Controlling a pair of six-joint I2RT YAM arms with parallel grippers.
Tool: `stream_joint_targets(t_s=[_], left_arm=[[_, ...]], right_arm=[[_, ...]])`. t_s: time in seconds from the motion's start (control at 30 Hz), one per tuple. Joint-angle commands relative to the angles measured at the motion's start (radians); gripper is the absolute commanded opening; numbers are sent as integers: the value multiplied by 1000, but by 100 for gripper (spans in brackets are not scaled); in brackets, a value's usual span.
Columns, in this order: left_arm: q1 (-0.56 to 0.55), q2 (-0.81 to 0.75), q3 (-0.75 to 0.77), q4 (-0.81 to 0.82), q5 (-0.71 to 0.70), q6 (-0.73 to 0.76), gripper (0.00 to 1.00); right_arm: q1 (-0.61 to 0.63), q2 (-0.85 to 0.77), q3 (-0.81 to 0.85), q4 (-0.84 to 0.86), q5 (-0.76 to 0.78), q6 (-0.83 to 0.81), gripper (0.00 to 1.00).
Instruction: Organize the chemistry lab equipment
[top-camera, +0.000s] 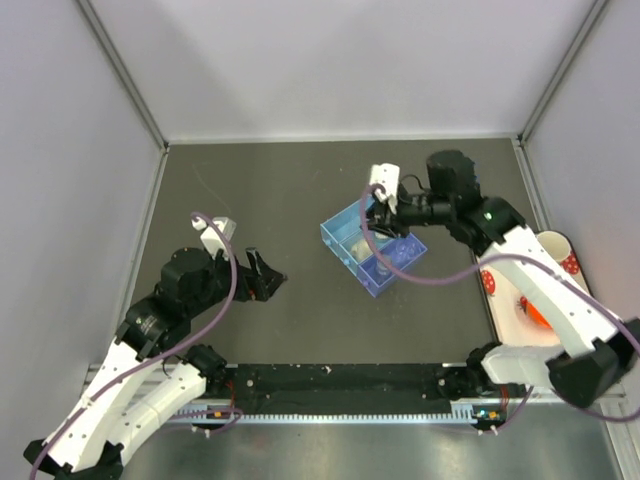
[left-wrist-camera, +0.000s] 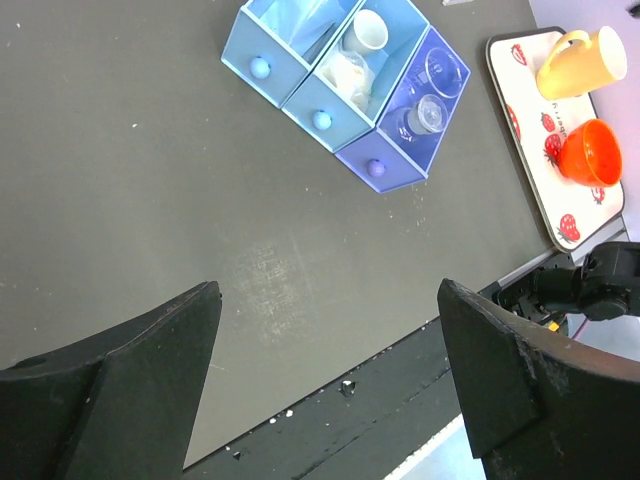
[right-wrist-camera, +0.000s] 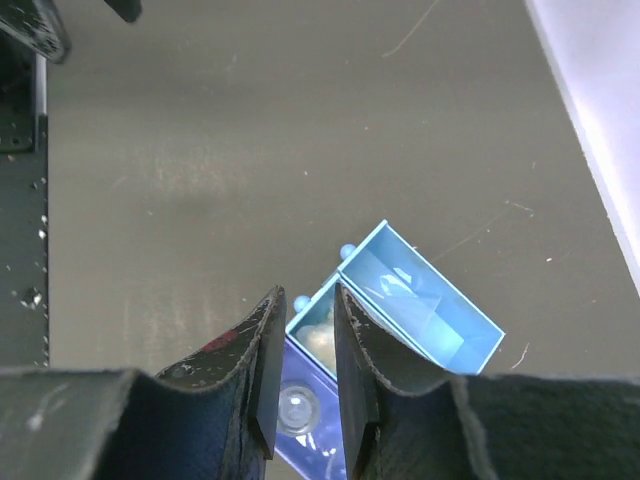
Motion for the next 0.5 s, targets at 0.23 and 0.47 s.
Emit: stream_joint_targets(t_s=[0.23,0.47], left_arm=[[1,19,41,46,-5,-5,96],[1,29,28,58,-3,23,98]], right_arm=[[11,-343,-331,523,-26,500,41],[11,-346,-334,497,-30,610,99]])
